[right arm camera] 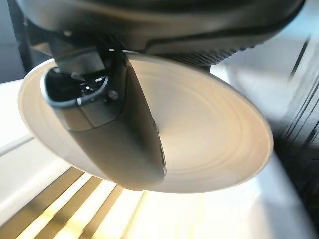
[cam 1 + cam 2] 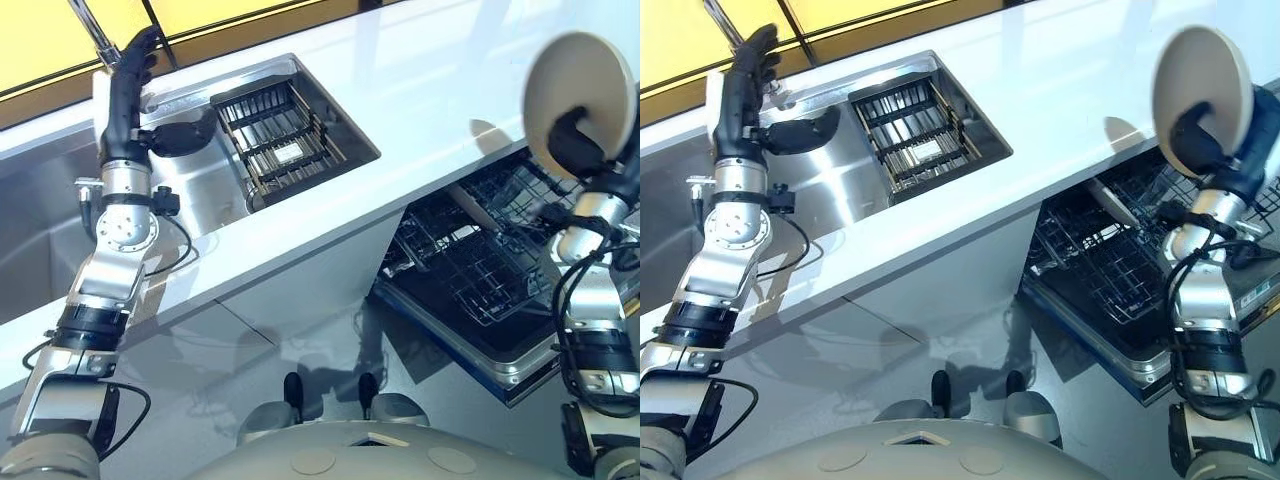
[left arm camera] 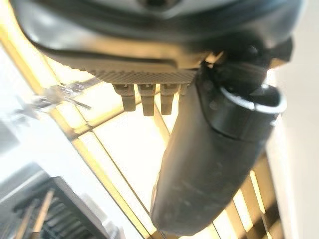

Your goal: Pick up plates and place into dishwasher.

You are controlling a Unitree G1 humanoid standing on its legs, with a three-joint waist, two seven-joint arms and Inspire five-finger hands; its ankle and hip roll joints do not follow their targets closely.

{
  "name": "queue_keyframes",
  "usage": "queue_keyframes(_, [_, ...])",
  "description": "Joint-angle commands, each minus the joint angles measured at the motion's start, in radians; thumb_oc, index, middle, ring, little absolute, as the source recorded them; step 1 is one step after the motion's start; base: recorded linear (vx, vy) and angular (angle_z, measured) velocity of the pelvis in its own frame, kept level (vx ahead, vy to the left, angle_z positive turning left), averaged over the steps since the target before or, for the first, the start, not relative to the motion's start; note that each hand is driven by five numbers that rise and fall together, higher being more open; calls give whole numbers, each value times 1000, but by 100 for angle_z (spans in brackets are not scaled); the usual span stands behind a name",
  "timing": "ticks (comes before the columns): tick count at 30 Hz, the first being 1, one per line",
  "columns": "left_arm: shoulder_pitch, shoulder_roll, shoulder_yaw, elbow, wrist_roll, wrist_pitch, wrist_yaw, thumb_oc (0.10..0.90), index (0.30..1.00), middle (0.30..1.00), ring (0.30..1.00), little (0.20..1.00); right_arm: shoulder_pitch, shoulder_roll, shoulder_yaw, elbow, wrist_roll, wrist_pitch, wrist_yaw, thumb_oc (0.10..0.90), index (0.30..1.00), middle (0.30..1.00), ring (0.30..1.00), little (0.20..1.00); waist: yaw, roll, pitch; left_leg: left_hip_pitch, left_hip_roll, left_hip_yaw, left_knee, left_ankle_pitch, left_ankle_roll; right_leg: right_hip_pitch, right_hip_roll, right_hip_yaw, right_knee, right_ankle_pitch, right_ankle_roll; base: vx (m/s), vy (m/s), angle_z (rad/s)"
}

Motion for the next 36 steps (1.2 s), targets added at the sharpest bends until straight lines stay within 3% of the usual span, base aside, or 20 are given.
queue_keyframes(1, [-39, 48, 99, 20, -54, -110, 76, 800, 900, 900, 900, 900, 11, -44, 1, -35, -133, -66, -3, 100, 300, 300, 300, 200, -10, -15, -76, 60, -29, 46, 7, -107, 28, 6, 44, -1, 44, -63, -1, 13, 45, -21])
queue_keyframes(9, [-8, 31, 131, 17, -69, -95, 80, 800, 900, 900, 900, 900, 138, 24, 48, 76, -190, -60, 81, 100, 300, 300, 300, 200, -38, -3, -56, 69, -26, 62, 7, -115, 29, 1, 40, 8, 69, -81, 0, -16, 30, -7])
queue_keyframes(15, [-25, 46, 116, 15, -87, -87, 65, 800, 900, 900, 900, 900, 156, 12, 106, 130, -258, -47, 126, 100, 300, 300, 300, 200, -37, -4, -45, 66, -27, 59, 7, -114, 28, -2, 34, -5, 71, -80, 4, -14, 5, 0])
queue_keyframes(24, [-25, 44, 55, -10, -107, -136, -6, 800, 900, 900, 900, 900, 57, -40, 206, 253, -225, 5, 164, 100, 300, 300, 300, 200, 13, -11, -31, 55, -31, 30, 7, -108, 22, 5, 29, -34, 59, -71, 7, -5, -15, 5])
queue_keyframes(30, [-7, 48, 38, -27, -112, -144, -42, 800, 900, 900, 900, 900, -28, -64, 275, 348, -234, 110, 203, 100, 300, 300, 300, 200, 59, -16, -27, 49, -36, 4, 7, -104, 20, 14, 23, -63, 50, -69, 7, 17, -15, 15])
queue_keyframes(36, [-8, 45, 20, -29, -108, -138, -72, 800, 900, 900, 900, 900, -113, -67, 323, 476, -170, 168, 232, 100, 300, 300, 300, 200, 95, -20, -17, 43, -38, -18, 7, -97, 17, 21, 18, -89, 50, -71, 3, 22, -13, 18])
